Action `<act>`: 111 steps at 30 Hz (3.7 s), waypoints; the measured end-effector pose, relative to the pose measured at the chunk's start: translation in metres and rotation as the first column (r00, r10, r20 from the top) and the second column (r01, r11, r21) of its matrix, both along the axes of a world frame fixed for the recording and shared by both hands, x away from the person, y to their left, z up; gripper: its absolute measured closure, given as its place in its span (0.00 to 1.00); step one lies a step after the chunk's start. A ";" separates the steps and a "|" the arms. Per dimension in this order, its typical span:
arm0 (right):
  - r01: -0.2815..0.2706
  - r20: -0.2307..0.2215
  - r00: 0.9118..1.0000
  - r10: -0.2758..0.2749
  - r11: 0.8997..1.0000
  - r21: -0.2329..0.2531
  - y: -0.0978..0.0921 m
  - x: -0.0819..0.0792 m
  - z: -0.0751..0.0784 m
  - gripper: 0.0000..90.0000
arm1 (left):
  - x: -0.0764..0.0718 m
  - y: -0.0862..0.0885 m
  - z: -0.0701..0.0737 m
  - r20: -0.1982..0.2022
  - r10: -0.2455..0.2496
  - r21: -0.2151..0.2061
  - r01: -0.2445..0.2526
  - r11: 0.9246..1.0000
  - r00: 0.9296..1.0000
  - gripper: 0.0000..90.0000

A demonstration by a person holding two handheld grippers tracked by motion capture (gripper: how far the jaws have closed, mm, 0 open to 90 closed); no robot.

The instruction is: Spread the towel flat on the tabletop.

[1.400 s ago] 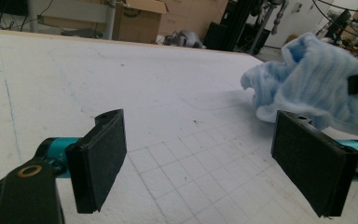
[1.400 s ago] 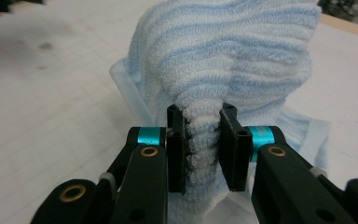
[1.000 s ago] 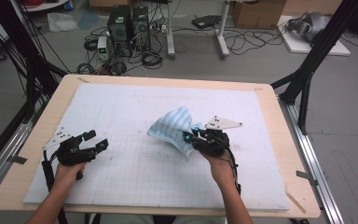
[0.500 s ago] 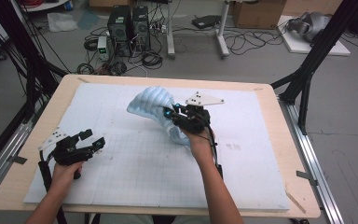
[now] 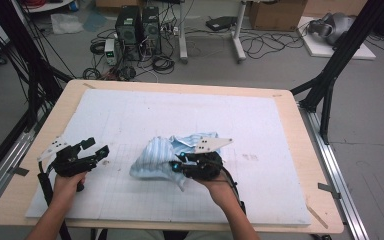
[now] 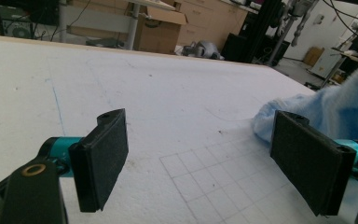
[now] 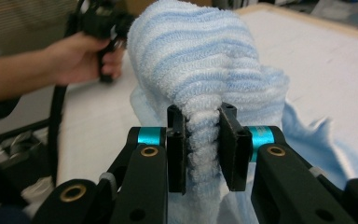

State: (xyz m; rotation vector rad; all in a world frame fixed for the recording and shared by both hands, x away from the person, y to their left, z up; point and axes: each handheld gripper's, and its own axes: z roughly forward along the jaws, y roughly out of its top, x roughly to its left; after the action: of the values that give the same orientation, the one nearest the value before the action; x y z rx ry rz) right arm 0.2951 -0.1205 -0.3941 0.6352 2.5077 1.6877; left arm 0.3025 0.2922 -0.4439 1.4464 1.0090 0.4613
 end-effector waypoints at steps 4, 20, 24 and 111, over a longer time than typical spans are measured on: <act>-0.065 -0.013 0.998 0.065 0.998 0.003 0.003 -0.011 -0.006 0.83 | 0.001 -0.001 0.000 -0.001 -0.008 0.004 0.008 1.000 1.000 0.22; 0.249 -0.010 0.968 -0.249 0.968 0.025 -0.064 -0.011 -0.004 0.57 | 0.000 -0.001 -0.001 -0.010 -0.011 0.012 0.011 1.000 1.000 0.23; 0.431 0.016 0.902 -0.431 0.902 -0.012 -0.096 -0.007 -0.007 0.59 | 0.001 -0.003 -0.001 -0.013 -0.014 0.018 0.014 1.000 1.000 0.23; 0.028 -0.003 1.000 -0.031 0.949 -0.314 0.005 0.036 -0.033 0.46 | 0.003 -0.009 -0.001 -0.015 -0.071 0.023 0.072 0.997 0.997 0.30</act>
State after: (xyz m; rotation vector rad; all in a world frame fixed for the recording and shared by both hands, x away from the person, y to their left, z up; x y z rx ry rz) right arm 0.3308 -0.1153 -0.4275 0.6435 2.6735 1.2349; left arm 0.3050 0.2834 -0.4449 1.5035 0.9621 0.4129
